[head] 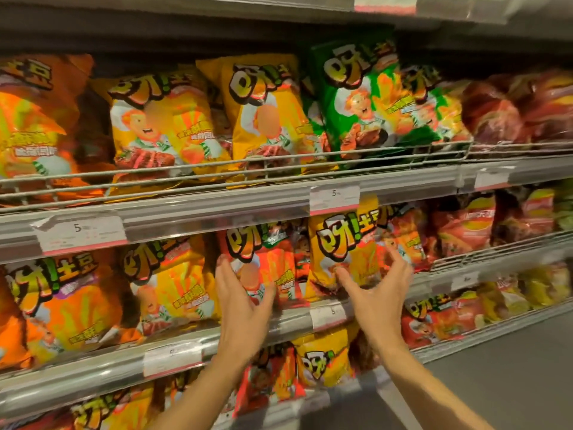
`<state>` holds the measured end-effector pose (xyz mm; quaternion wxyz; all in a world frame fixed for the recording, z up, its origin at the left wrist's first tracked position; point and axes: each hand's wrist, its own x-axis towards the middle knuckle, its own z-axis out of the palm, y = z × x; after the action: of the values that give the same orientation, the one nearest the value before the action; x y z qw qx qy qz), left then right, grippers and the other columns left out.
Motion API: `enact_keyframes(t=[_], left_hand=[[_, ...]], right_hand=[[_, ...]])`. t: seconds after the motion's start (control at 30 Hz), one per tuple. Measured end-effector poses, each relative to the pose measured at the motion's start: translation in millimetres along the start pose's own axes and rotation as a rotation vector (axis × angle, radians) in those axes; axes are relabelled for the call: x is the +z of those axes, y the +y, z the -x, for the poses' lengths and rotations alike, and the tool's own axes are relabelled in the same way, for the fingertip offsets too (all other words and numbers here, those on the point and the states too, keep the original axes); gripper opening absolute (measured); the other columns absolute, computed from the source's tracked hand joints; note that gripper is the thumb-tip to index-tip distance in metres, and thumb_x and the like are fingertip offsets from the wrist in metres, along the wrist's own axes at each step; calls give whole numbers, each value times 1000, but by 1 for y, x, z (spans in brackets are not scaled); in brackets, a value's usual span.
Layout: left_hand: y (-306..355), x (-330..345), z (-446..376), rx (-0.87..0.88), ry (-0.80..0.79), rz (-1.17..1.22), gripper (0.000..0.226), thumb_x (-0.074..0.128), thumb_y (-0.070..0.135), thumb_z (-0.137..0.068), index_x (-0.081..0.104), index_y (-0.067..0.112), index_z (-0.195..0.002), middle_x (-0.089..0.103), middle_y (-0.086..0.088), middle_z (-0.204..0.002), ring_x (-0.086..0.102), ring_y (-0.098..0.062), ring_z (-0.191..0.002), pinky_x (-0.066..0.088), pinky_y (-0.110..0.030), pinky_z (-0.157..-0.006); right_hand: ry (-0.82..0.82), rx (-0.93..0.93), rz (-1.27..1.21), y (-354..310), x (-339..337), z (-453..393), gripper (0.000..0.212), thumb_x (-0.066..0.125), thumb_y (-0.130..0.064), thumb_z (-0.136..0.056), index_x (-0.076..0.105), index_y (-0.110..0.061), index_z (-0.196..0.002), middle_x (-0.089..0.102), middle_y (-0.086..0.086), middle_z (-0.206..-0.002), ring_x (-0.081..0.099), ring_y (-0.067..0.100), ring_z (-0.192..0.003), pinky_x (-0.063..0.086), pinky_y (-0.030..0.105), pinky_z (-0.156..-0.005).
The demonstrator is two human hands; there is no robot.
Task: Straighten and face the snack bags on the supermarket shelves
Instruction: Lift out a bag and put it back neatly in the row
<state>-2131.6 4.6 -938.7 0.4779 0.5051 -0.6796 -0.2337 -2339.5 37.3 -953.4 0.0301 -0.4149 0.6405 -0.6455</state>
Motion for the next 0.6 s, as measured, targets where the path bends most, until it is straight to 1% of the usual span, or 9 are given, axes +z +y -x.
enact_keyframes(t=[0.07, 0.13, 0.2, 0.27, 0.33, 0.37, 0.47, 0.5, 0.6], left_hand=[[-1, 1, -11, -26, 10, -26, 94, 65, 41, -91, 5, 8, -156, 14, -8, -161, 16, -20, -147, 17, -27, -115], [-1, 3, -21, -40, 26, -49, 91, 71, 41, -86, 17, 3, -150, 32, -10, -140, 33, -24, -132, 30, -29, -105], [-2, 2, -28, -70, 26, -34, 96, 76, 41, -82, 18, 4, -149, 31, -1, -127, 31, -12, -121, 29, -26, -98], [-4, 0, -38, -144, -13, -2, 90, 81, 42, -77, 28, 8, -141, 33, -1, -126, 30, -11, -116, 32, -29, -97], [-6, -3, -47, -220, -60, 40, 62, 85, 39, -73, 40, 14, -108, 46, -11, -127, 43, -19, -113, 42, -37, -97], [-7, -4, -51, -250, -77, 71, 58, 87, 36, -72, 41, 15, -100, 51, -15, -125, 50, -22, -110, 46, -42, -98], [-9, -7, -59, -300, -104, 119, 75, 92, 35, -64, 44, 10, -115, 58, -13, -117, 58, -27, -109, 51, -46, -95], [-11, -8, -61, -305, -109, 117, 75, 93, 39, -59, 47, 12, -111, 58, -11, -115, 59, -26, -108, 52, -43, -92], [-16, -11, -62, -367, -164, 109, 91, 92, 57, -44, 56, 10, -113, 62, -6, -109, 63, -20, -98, 56, -35, -79]], right_hand=[[-109, 43, 31, 3, -1, -16, 122, 81, -71, -59, 23, -24, -155, 27, -10, -150, 24, 15, -144, 27, 38, -116], [-258, 98, 14, 5, 0, -30, 135, 82, -74, -54, 9, -31, -159, 14, -8, -166, 15, 16, -153, 21, 45, -123], [-367, 132, -23, 11, 0, -40, 140, 84, -72, -51, 1, -39, -159, 9, -9, -169, 15, 15, -154, 19, 41, -122], [-419, 129, -19, 18, 0, -46, 142, 86, -72, -49, -2, -44, -158, 8, -12, -169, 15, 14, -153, 19, 36, -117], [-443, 101, -4, 24, 0, -48, 145, 85, -78, -44, -1, -48, -156, 10, -15, -167, 16, 10, -151, 19, 33, -115], [-448, 93, 8, 26, 0, -49, 146, 83, -82, -41, -1, -49, -156, 10, -15, -168, 17, 10, -150, 20, 34, -117], [-445, 79, 41, 30, 1, -50, 147, 81, -87, -40, 4, -44, -157, 20, -8, -168, 25, 17, -151, 29, 46, -122], [-442, 75, 46, 30, 2, -51, 144, 82, -86, -42, 9, -42, -158, 27, -7, -165, 31, 18, -150, 33, 49, -120], [-420, 63, 28, 28, 2, -53, 122, 84, -82, -44, 35, -41, -147, 55, -13, -143, 54, 13, -130, 48, 49, -108]])
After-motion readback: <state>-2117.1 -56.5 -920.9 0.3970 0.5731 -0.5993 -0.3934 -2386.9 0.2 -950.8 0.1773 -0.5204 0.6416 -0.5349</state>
